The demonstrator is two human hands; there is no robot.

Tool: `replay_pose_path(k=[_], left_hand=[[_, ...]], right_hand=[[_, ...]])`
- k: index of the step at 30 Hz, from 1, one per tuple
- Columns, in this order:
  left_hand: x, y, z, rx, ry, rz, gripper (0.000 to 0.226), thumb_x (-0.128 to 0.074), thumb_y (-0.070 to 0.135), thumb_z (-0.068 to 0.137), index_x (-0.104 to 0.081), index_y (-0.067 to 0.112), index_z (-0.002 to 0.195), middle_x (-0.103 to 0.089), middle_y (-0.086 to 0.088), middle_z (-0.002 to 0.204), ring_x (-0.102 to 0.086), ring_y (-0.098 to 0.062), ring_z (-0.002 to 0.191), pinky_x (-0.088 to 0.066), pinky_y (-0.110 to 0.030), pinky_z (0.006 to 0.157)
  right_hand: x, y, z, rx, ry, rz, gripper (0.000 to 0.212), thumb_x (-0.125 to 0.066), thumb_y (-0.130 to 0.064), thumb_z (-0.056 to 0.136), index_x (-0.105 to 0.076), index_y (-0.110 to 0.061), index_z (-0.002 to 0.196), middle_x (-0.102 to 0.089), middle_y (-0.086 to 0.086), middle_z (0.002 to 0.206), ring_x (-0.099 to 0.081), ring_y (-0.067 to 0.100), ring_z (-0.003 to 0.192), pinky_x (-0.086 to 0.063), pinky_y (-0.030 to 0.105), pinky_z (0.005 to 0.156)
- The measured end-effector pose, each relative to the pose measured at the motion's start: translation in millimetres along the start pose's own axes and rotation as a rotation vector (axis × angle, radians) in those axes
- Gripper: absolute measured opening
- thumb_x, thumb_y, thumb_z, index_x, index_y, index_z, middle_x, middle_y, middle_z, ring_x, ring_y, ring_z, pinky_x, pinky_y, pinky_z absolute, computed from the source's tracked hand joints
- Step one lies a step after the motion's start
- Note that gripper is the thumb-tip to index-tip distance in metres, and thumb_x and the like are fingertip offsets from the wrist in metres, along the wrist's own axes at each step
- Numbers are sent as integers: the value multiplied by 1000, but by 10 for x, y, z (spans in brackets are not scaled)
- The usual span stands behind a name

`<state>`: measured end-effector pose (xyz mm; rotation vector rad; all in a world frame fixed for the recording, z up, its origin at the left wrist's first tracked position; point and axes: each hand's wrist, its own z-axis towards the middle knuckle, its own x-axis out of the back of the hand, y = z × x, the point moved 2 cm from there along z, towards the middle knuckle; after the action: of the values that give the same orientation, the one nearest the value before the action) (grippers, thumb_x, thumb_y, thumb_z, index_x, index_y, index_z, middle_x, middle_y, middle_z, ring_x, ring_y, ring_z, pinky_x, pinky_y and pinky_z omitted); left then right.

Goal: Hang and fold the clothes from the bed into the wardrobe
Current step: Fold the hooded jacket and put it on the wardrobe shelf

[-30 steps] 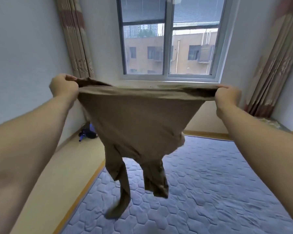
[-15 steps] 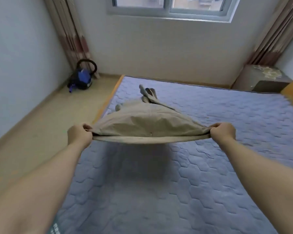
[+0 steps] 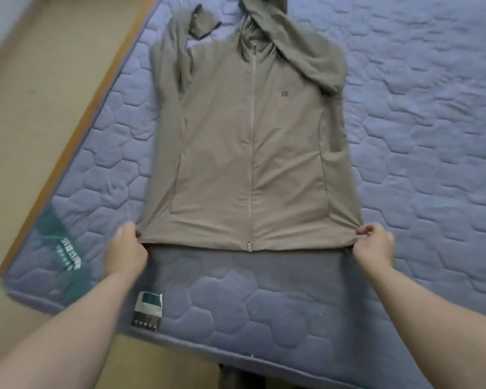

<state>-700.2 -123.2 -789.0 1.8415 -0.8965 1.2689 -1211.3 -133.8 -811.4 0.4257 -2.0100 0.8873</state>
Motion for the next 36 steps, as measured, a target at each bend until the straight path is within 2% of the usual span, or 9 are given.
replay_pose_path(k=[3,5,7,9,14,20,26,31,36], left_hand=[[-102,-11,-121,-318,4,288,22,-58,-14,78,-54,3,91,-52,-27,90,-62,-49,67,-48,-54,53],[-80,-30,-59,-399,-31,389,28,-61,-12,77,-57,1,102,-48,-26,88,-61,-48,63,-45,-51,50],[-50,-27,10,-423,-78,470,42,-60,-6,81,-59,5,121,-49,-25,92,-62,-46,67,-41,-46,53],[-22,-12,-9,-466,-108,531,38,-61,-2,84,-59,8,121,-48,-22,91,-63,-44,68,-39,-43,53],[94,-67,-339,-384,-243,581,24,-57,4,90,-46,14,108,-33,-9,90,-64,-42,82,-46,-45,62],[172,-316,-986,-309,-349,600,19,-51,2,91,-40,15,99,-34,-10,98,-63,-41,81,-46,-45,64],[-20,-587,-1478,-321,-499,639,18,-42,-1,95,-46,13,104,-28,-7,96,-63,-37,86,-44,-43,64],[-161,-636,-1544,-291,-568,724,19,-36,1,98,-46,13,110,-34,-9,102,-64,-35,89,-46,-41,65],[-207,-270,-1426,-222,-700,873,36,-43,3,96,-55,15,129,-53,-8,130,-64,-29,114,-53,-38,85]], right_hand=[[-3,146,-112,275,-107,-376,22,-41,-2,93,-44,-24,95,-40,6,101,-53,37,86,-40,41,71],[4,221,-143,394,-140,-519,16,-38,-7,95,-40,-23,94,-43,8,100,-56,38,84,-39,40,67],[-5,260,-95,372,-154,-516,15,-38,-6,93,-41,-21,93,-45,8,96,-54,36,83,-40,41,68],[-35,277,-46,268,-195,-376,19,-41,-1,89,-46,-19,94,-51,11,94,-48,32,81,-39,39,71],[25,530,-310,21,-215,-84,26,-44,8,86,-51,-15,95,-61,17,96,-50,33,86,-32,33,73],[129,1027,-959,-22,-315,-286,24,-37,5,89,-42,-17,97,-53,11,87,-45,30,73,-37,40,67],[149,1424,-1465,-132,-419,-412,22,-34,0,93,-37,-21,98,-52,11,94,-52,33,85,-41,42,71],[94,1517,-1536,-62,-465,-511,15,-32,-5,96,-37,-19,98,-51,11,96,-53,33,86,-42,42,72],[64,1414,-1409,40,-781,-671,15,-48,-20,93,-44,-24,106,-38,8,119,-54,32,92,-51,47,89]])
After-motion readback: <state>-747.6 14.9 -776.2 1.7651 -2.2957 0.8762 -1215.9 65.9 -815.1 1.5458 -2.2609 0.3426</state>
